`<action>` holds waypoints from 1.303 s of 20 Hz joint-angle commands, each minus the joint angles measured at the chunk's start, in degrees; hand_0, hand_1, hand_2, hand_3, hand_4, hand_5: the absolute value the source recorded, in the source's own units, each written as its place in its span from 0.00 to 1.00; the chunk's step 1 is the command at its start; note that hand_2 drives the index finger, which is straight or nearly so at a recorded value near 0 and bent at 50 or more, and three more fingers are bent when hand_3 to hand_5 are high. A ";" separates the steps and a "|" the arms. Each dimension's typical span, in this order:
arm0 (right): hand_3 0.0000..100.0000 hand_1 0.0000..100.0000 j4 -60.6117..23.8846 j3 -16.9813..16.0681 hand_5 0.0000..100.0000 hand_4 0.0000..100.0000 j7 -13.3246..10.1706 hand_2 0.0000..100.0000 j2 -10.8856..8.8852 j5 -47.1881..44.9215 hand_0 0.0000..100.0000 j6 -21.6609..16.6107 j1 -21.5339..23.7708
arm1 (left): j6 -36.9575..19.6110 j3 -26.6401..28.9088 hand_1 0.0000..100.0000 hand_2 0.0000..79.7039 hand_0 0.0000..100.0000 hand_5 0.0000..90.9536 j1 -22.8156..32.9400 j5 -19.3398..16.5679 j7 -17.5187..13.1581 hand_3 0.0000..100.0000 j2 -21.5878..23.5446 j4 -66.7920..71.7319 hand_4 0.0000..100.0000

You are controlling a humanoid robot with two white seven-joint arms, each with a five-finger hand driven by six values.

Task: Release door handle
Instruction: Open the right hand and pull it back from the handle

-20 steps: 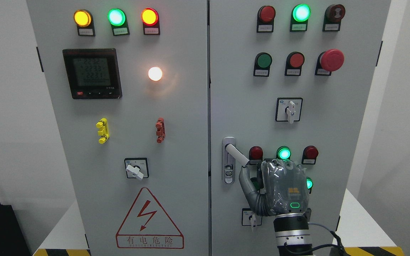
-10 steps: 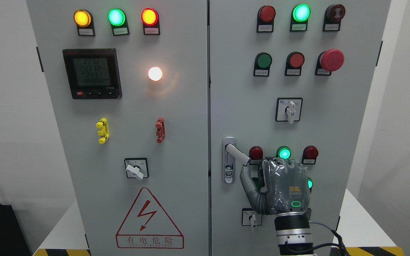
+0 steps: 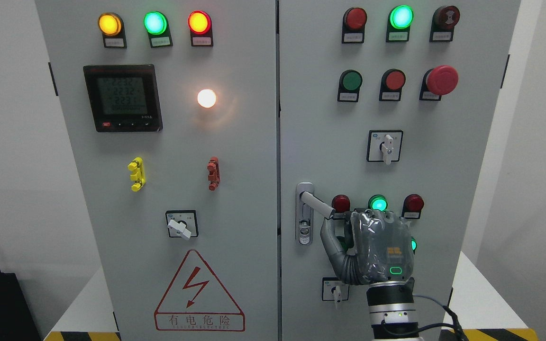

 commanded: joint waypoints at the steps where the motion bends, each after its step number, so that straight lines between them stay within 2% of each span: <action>1: 1.00 0.18 -0.31 -0.13 0.97 1.00 0.08 1.00 -0.01 -0.23 0.63 -0.02 -0.45 | -0.02 -0.79 0.39 0.00 0.12 0.00 0.00 0.00 -0.04 0.00 -0.02 1.14 0.00; 21: 1.00 0.19 -0.31 -0.04 0.97 1.00 0.08 1.00 -0.10 -0.32 0.63 -0.11 -0.72 | -0.02 -0.79 0.39 0.00 0.12 0.00 0.00 0.00 -0.04 0.00 -0.02 1.14 0.00; 26: 1.00 0.19 -0.31 0.31 0.97 1.00 -1.41 1.00 -0.19 -0.32 0.63 -0.38 -0.19 | -0.02 -0.79 0.39 0.00 0.12 0.00 0.00 0.00 -0.04 0.00 -0.02 1.14 0.00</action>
